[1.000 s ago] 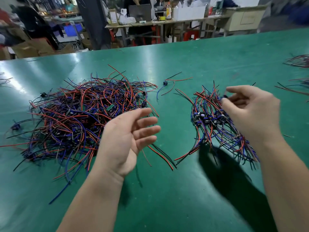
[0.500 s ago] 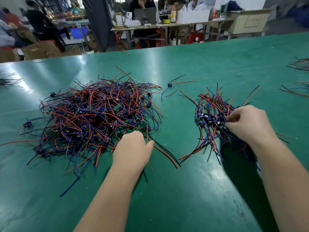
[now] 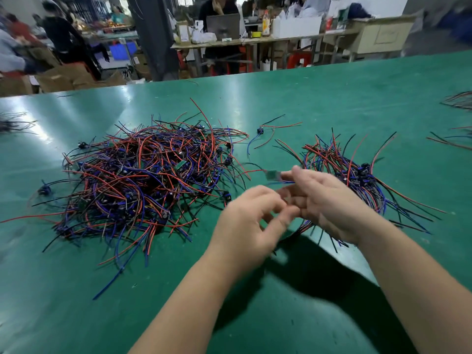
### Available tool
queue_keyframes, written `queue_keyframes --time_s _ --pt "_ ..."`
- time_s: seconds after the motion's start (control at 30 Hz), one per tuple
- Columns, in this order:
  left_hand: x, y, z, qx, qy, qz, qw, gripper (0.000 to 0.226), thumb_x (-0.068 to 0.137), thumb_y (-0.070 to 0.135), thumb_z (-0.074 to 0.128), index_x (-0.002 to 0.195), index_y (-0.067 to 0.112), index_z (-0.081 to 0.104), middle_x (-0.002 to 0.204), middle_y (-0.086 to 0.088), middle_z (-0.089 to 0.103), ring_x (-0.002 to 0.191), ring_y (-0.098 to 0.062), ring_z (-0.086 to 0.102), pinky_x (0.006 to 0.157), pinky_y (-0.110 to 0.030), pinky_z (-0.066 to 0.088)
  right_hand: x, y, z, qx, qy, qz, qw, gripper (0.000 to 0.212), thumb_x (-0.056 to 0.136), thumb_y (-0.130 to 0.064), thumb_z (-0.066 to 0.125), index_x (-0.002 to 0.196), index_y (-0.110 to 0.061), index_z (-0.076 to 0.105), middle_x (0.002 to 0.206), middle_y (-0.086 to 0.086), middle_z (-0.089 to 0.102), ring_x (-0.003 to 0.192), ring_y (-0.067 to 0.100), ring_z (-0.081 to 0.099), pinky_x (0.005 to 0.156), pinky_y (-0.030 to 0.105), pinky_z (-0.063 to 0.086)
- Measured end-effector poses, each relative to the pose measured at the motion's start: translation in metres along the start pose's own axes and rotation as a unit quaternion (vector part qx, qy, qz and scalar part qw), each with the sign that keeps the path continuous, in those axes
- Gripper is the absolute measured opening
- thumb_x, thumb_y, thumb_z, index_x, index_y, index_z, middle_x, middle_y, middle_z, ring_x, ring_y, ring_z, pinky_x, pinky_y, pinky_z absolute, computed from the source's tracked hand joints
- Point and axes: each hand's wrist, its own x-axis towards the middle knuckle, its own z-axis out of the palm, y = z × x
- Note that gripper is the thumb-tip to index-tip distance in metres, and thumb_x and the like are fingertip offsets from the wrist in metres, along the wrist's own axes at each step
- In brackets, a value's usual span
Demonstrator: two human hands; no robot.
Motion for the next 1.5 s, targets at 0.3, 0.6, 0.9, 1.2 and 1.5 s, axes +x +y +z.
queue_keyframes --time_s 0.3,0.6,0.9,1.2,1.5 --pt "-0.003 0.0 0.006 -0.028 -0.016 -0.225 0.974 0.064 0.089 0.068 0.03 0.084 0.016 0.068 0.076 0.003 0.068 0.072 -0.017 0.064 0.068 -0.038 0.052 -0.001 0.004 0.001 -0.028 -0.007 -0.13 0.991 0.035 0.063 -0.008 0.071 0.097 -0.007 0.061 0.076 0.003 0.071 0.063 0.013 0.065 0.057 0.018 0.05" --pt "0.007 -0.001 -0.002 -0.339 0.044 -0.339 0.876 0.011 0.091 0.019 0.06 0.091 0.014 0.07 0.082 -0.002 0.074 0.082 -0.013 0.071 0.069 -0.024 0.057 -0.004 0.005 0.008 -0.108 -0.002 -0.18 0.978 0.037 0.061 -0.013 0.075 0.096 -0.01 0.06 0.086 0.0 0.074 0.083 0.011 0.069 0.077 0.022 0.055" --pt "0.011 -0.003 0.0 -0.468 0.103 -0.419 0.771 0.011 0.08 0.016 0.068 0.085 0.008 0.062 0.076 -0.003 0.073 0.073 -0.015 0.071 0.065 -0.024 0.058 -0.002 0.009 0.001 -0.234 0.037 -0.171 0.956 0.019 0.086 -0.008 0.065 0.103 -0.017 0.065 0.089 -0.001 0.074 0.088 0.008 0.069 0.085 0.025 0.054" --pt "0.009 -0.003 0.0 -0.567 0.063 -0.473 0.671 0.023 0.076 -0.006 0.065 0.098 0.0 0.061 0.073 -0.004 0.068 0.06 -0.007 0.065 0.057 -0.014 0.054 -0.001 0.011 0.002 -0.251 0.036 -0.174 0.952 0.019 0.083 -0.011 0.069 0.101 -0.019 0.065 0.092 0.001 0.075 0.093 0.017 0.07 0.09 0.044 0.053" --pt "0.016 -0.004 -0.006 -0.608 0.183 -0.38 0.673 0.021 0.076 -0.003 0.058 0.093 0.009 0.062 0.084 -0.01 0.067 0.075 -0.017 0.071 0.075 -0.026 0.058 0.003 0.014 -0.003 -0.371 0.116 -0.162 0.907 0.018 0.091 -0.037 0.055 0.086 -0.034 0.072 0.092 -0.008 0.052 0.084 -0.005 0.05 0.073 0.007 0.035"
